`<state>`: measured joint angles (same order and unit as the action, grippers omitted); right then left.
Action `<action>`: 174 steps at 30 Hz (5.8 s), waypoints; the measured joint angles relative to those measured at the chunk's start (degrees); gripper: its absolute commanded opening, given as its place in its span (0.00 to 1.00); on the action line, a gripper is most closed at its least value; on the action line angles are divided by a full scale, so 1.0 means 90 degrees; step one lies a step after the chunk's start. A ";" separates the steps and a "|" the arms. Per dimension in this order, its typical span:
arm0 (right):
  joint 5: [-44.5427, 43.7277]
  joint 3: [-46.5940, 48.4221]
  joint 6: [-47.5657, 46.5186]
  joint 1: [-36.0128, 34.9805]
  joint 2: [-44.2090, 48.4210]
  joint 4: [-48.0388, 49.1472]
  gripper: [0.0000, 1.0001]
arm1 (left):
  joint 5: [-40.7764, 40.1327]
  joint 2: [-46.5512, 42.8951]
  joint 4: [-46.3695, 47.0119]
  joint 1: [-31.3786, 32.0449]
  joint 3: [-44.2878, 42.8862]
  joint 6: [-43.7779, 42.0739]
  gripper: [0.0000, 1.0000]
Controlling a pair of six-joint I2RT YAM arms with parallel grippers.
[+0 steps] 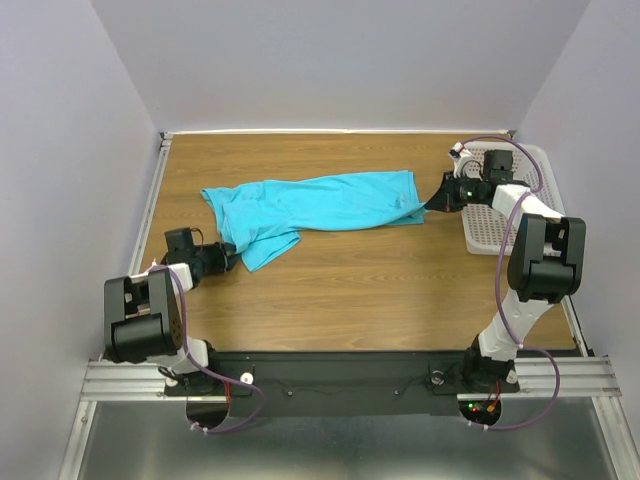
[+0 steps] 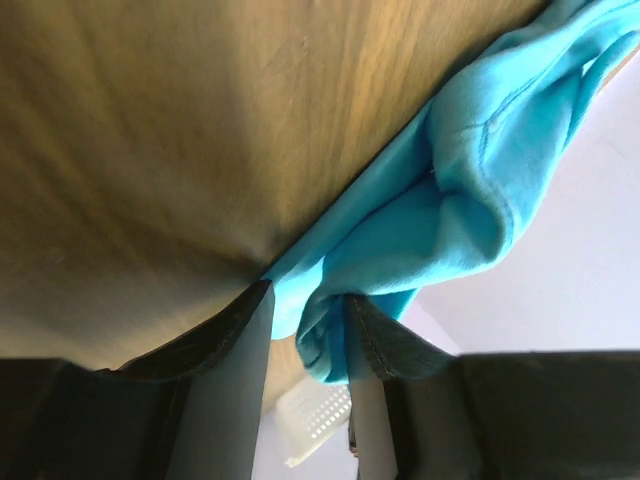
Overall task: Fold and stack the t-shirts
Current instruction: Fold the tshirt
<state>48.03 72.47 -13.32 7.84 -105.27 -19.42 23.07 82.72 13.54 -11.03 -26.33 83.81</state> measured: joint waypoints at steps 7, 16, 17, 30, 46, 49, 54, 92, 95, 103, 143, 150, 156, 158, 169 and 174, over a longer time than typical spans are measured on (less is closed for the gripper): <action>0.0002 0.0000 0.0000 0.0000 0.0000 0.0000 0.01 | 0.0423 0.0532 0.0763 -0.0007 -0.0010 -0.0109 0.05; -0.0024 0.0000 -0.0068 0.0000 0.0005 -0.0012 0.00 | 0.1149 0.0389 0.1362 -0.0270 -0.0216 -0.0631 0.00; -0.0058 0.0000 -0.0097 0.0000 0.0017 -0.0029 0.00 | 0.1326 0.0299 0.1438 -0.0350 -0.0304 -0.0755 0.00; -0.0330 0.2708 0.0032 0.0000 0.0515 -0.0879 0.01 | 0.2681 -0.0260 0.2650 -0.0908 -0.2591 -0.1212 0.00; -0.2203 0.7339 0.1005 0.0228 0.1479 -0.0799 0.01 | 0.1736 -0.1919 0.2839 -0.1581 -0.5714 -0.1591 0.00; -0.2285 0.7762 0.1246 0.0277 0.1571 -0.0891 0.00 | 0.1690 -0.2059 0.3147 -0.1639 -0.5714 -0.1265 0.00; -0.2314 0.8502 0.1613 0.0425 0.1598 -0.1001 0.01 | 0.1603 -0.2028 0.3313 -0.1651 -0.5778 -0.0797 0.00; -0.2008 0.3905 0.2244 -0.0894 -0.3099 0.0355 0.01 | 0.0335 0.3961 0.3864 -0.0112 -0.3512 -0.1307 0.00; -0.2103 0.4133 0.2229 -0.0877 -0.3118 0.0384 0.01 | 0.0233 0.4000 0.3842 -0.0121 -0.3769 -0.1333 0.00; -0.2356 0.4306 0.2174 -0.0867 -0.3118 0.0529 0.01 | -0.0119 0.4119 0.3463 -0.0289 -0.4291 -0.1547 0.00; -0.1088 0.2790 0.1909 -0.0663 -0.2157 0.1175 0.00 | 0.1921 0.4362 0.2922 -0.0901 -0.4796 -0.3538 0.00; -0.1173 0.2681 0.1880 -0.0600 -0.2042 0.1222 0.01 | 0.1948 0.4187 0.2817 -0.1064 -0.4600 -0.3631 0.00; -0.1246 0.2407 0.1838 -0.0532 -0.1960 0.1226 0.01 | 0.2064 0.4002 0.2756 -0.1146 -0.4512 -0.3679 0.00; -0.1263 0.2302 0.1814 -0.0532 -0.1960 0.1229 0.00 | 0.2110 0.3966 0.2739 -0.1175 -0.4469 -0.3725 0.00; -0.1358 0.1885 0.1668 -0.0532 -0.1841 0.1222 0.00 | 0.2220 0.3956 0.2412 -0.1224 -0.4396 -0.4129 0.00; -0.1384 0.1753 0.1668 -0.0532 -0.1802 0.1231 0.01 | 0.2198 0.3956 0.2225 -0.1248 -0.4347 -0.4350 0.00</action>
<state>35.57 88.25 1.69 3.05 -121.49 -8.34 42.85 118.32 33.56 -22.26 -65.45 44.66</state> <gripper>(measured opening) 0.012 0.077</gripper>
